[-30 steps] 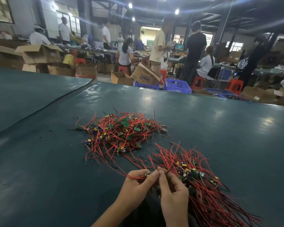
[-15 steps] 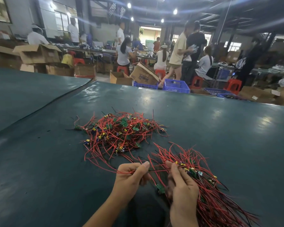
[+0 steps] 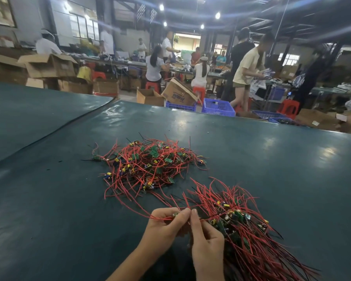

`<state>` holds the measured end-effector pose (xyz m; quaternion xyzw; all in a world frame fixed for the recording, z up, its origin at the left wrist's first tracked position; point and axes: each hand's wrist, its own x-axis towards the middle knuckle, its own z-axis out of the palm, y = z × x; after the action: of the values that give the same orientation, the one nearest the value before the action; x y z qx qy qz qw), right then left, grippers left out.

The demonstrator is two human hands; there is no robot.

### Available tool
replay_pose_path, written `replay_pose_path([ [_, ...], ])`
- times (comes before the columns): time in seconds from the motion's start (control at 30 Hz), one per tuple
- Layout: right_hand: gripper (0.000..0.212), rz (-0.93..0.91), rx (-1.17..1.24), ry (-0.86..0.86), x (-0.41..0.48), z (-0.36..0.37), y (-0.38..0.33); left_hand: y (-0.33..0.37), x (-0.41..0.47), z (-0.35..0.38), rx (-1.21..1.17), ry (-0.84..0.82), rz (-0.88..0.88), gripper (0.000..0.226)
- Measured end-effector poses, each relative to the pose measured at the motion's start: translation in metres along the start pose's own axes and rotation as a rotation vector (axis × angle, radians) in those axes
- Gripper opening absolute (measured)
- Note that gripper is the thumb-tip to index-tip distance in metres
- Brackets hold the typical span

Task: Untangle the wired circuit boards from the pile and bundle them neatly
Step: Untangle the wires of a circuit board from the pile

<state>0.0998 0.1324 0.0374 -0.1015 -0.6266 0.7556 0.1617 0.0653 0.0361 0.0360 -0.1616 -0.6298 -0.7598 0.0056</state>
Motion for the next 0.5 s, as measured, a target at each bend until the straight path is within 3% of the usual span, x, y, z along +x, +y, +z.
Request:
replay_pose_path([
  [0.17,0.021,0.014,0.054,0.032,0.008,-0.009,-0.008,0.006,0.002,-0.005,0.036,-0.009,0.012,0.037],
  [0.37,0.027,0.053,0.276,0.142,0.023,-0.038,-0.020,0.011,0.010,-0.019,-0.018,0.098,0.013,0.038],
  [0.5,0.029,0.018,0.223,0.127,0.016,-0.033,-0.020,0.009,0.010,-0.020,-0.057,0.171,-0.123,0.035],
])
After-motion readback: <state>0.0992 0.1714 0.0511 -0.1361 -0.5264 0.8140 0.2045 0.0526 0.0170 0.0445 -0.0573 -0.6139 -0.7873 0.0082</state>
